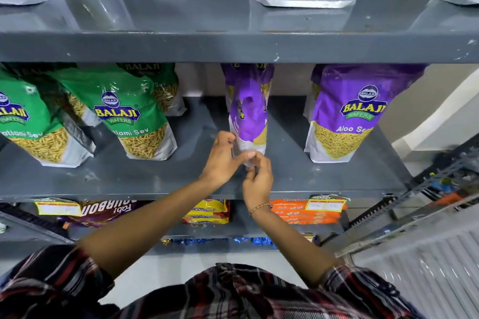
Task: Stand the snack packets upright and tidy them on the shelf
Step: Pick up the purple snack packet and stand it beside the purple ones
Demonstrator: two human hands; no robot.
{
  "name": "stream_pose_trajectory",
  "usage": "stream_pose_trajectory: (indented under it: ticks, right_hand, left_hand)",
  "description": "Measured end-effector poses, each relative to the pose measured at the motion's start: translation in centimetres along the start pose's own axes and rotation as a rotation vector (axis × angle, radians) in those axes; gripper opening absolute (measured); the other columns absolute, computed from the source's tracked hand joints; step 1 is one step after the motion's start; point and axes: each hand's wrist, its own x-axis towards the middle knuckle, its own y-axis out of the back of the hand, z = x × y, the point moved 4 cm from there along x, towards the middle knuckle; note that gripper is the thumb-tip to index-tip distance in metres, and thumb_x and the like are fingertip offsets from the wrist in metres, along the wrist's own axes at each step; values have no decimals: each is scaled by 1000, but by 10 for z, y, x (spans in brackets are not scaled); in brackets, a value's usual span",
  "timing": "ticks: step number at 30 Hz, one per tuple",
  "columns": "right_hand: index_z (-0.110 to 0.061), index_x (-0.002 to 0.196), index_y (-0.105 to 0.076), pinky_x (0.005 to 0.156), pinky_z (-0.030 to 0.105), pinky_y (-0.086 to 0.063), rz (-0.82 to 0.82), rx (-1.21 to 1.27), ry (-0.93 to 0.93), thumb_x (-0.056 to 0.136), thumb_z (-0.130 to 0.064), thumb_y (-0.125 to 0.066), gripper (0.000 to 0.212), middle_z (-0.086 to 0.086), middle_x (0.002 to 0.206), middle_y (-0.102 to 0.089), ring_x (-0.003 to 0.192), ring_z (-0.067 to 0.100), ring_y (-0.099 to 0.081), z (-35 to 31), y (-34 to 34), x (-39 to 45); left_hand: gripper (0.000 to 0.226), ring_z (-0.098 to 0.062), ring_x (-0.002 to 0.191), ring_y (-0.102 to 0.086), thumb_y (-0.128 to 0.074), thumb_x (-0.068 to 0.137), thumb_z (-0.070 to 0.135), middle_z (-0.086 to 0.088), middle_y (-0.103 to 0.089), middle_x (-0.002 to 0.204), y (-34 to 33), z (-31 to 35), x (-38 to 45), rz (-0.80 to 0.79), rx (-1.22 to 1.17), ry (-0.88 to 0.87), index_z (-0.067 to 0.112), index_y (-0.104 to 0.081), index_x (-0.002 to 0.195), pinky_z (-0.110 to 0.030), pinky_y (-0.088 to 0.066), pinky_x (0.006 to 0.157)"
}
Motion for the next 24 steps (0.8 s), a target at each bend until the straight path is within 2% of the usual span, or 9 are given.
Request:
stream_pose_trajectory:
  ticks: [4,7,8,10,13,15,18,21,24]
  right_hand:
    - [-7,110,-64,80,24,-49,-181,30,28,84,11,-43,38,8,100,-67,86,20,-61,-1,-9,-5]
    - [-10,89,-64,75,41,-54,-73,6,76,81,-4,-64,10,3,91,-63,83,20,-62,2,8,13]
    - [-11,90,-59,75,46,-54,-27,14,61,77,-8,-71,17,3,94,-58,83,21,-60,4,16,25]
    - [-10,110,-50,89,43,-51,-59,-25,-8,67,-16,-81,53,8,114,-48,100,19,-54,13,29,57]
    - [-8,143,-12,114,35,-26,-380,-146,-115,58,-25,-87,114,10,151,-22,135,18,-28,28,35,101]
    - [-14,145,-1,116,38,-23,-592,-133,-143,57,-24,-88,124,5,155,-18,140,18,-23,32,30,114]
    - [-18,140,-19,111,43,-36,-669,-110,-172,54,-21,-89,110,5,144,-41,130,18,-41,36,24,121]
    - [-18,128,-38,103,50,-45,-673,-43,-212,53,-17,-89,90,7,129,-57,119,23,-54,41,19,120]
    - [-23,121,-44,99,51,-49,-642,-29,-224,52,-19,-89,83,7,125,-60,115,23,-57,39,21,116]
  left_hand:
    - [45,-23,101,-58,-68,82,31,-10,-59,111,10,-7,10,-9,2,26,7,-42,110,-35,-49,84]
    - [30,-25,99,-62,-59,90,24,-13,-66,110,19,-18,22,-28,60,29,7,-43,109,-38,-50,86]
    - [28,-24,99,-62,-57,91,21,-13,-67,113,22,-21,27,-30,57,30,6,-45,112,-37,-49,87]
    - [31,-22,108,-62,-54,92,17,-9,-66,121,28,-25,39,-50,49,25,9,-48,122,-34,-46,92]
    - [38,-28,122,-55,-49,95,16,-9,-63,127,33,-29,57,-100,127,-12,11,-46,132,-35,-42,95]
    - [33,-36,117,-56,-45,97,22,-15,-63,123,33,-36,66,-98,176,37,4,-48,125,-38,-43,89]
    - [35,-38,119,-54,-48,95,18,-16,-57,130,27,-41,69,-137,206,63,3,-48,126,-39,-44,95]
    - [79,-30,120,-56,-71,74,12,-10,-54,135,14,-41,58,-323,-9,106,17,-27,140,-48,-46,101]
    - [97,-24,119,-56,-85,62,22,-5,-54,135,8,-42,48,-285,7,123,22,-24,138,-45,-50,99]
